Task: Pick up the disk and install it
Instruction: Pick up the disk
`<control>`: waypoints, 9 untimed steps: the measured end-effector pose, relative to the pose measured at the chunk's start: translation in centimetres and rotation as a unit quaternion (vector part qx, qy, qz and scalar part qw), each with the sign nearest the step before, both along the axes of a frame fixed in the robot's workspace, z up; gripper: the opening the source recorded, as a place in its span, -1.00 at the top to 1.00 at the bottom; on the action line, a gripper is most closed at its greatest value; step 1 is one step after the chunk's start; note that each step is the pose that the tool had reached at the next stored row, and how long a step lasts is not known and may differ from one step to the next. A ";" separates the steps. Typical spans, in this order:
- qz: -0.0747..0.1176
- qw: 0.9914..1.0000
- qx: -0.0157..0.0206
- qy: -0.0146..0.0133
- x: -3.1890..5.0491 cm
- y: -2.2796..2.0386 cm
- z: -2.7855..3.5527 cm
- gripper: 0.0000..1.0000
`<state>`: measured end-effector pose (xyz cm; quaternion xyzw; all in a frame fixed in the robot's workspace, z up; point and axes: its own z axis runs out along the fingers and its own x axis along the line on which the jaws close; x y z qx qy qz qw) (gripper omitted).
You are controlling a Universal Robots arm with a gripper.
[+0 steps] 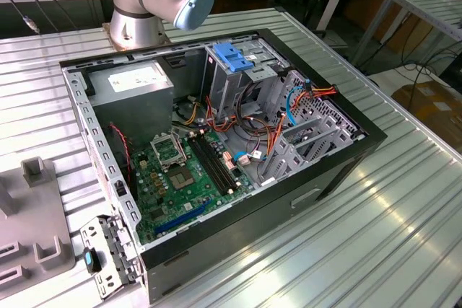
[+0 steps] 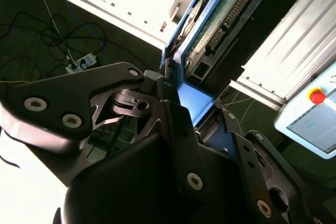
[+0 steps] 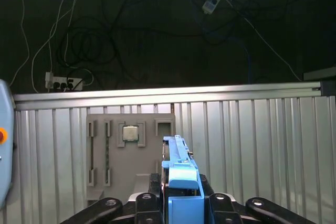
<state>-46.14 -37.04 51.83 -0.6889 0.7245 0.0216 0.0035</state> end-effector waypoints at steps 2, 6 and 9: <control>0.000 1.000 0.000 0.000 0.00 0.00 0.03 0.25; 0.000 1.000 0.000 0.000 0.01 0.00 0.03 0.25; 0.000 1.000 0.000 0.000 0.23 -0.01 0.04 0.25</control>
